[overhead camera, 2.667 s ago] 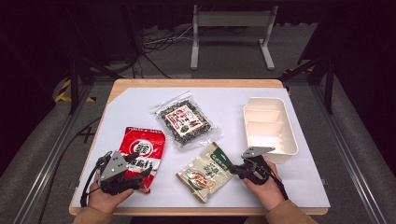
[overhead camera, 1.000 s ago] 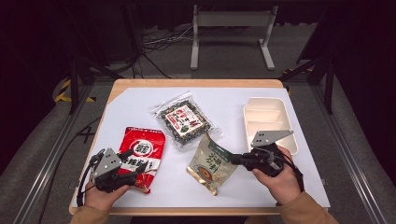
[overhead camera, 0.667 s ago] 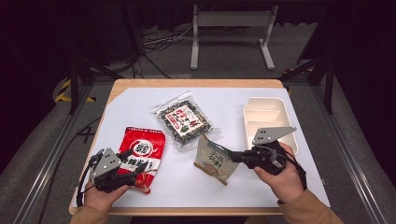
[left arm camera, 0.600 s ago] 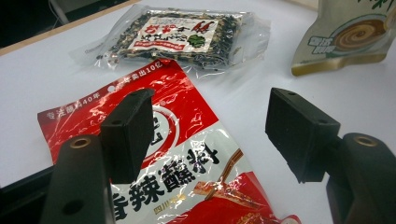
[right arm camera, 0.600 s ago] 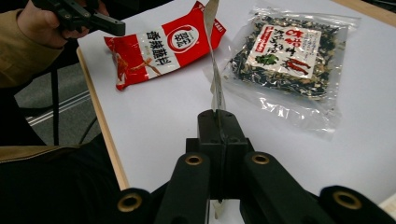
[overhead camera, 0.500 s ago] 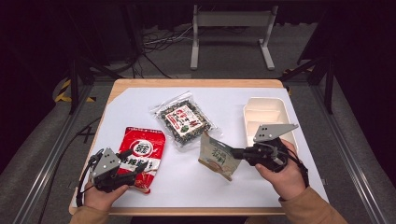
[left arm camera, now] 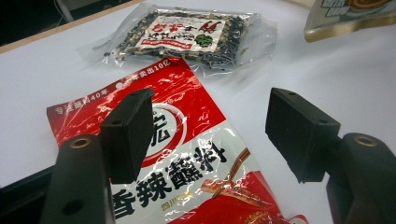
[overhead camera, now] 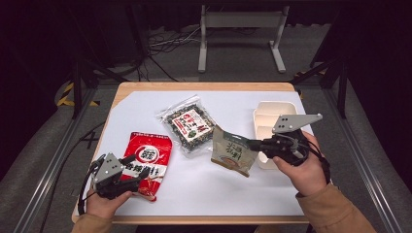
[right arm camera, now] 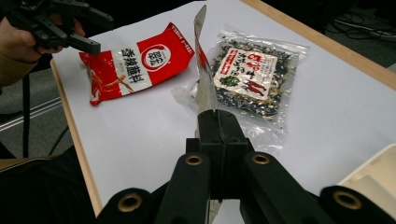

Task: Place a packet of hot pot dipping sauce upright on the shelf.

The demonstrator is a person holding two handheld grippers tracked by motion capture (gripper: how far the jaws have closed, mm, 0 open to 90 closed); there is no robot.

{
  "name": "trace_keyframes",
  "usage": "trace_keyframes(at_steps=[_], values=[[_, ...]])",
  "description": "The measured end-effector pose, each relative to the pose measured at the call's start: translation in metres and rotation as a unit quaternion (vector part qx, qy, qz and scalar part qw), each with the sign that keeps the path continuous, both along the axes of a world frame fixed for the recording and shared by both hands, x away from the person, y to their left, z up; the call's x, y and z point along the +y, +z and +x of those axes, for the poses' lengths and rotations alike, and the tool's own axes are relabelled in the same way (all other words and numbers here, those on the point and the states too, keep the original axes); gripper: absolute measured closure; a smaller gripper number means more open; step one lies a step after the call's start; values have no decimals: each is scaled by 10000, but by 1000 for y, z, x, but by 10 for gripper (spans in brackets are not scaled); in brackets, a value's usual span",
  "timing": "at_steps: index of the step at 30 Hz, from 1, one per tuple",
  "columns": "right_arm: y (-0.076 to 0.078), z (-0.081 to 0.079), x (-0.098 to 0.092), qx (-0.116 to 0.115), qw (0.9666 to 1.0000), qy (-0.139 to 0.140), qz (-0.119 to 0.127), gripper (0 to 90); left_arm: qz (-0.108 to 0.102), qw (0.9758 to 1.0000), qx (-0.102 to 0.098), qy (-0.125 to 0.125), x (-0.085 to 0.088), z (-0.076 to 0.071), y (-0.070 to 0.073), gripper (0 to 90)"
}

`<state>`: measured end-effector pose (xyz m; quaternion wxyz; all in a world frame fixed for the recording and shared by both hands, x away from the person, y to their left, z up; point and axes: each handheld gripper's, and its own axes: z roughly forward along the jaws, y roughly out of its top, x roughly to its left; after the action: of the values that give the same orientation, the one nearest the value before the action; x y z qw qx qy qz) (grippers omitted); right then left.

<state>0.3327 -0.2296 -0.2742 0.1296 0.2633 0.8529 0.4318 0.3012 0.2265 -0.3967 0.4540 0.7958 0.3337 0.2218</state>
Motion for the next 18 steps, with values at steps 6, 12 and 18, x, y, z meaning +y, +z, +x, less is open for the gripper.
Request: trace_keyframes(at_steps=[6,12,18], values=[[10,3,-2,-133,9999,-56,-69,900,-22,10000,7,23,1,0,0,333],[22,6,-5,-271,9996,-102,-68,900,-25,10000,5,48,2,0,0,334],[32,10,-7,-397,9990,-142,-125,900,-29,10000,2,71,4,1,-1,333]])
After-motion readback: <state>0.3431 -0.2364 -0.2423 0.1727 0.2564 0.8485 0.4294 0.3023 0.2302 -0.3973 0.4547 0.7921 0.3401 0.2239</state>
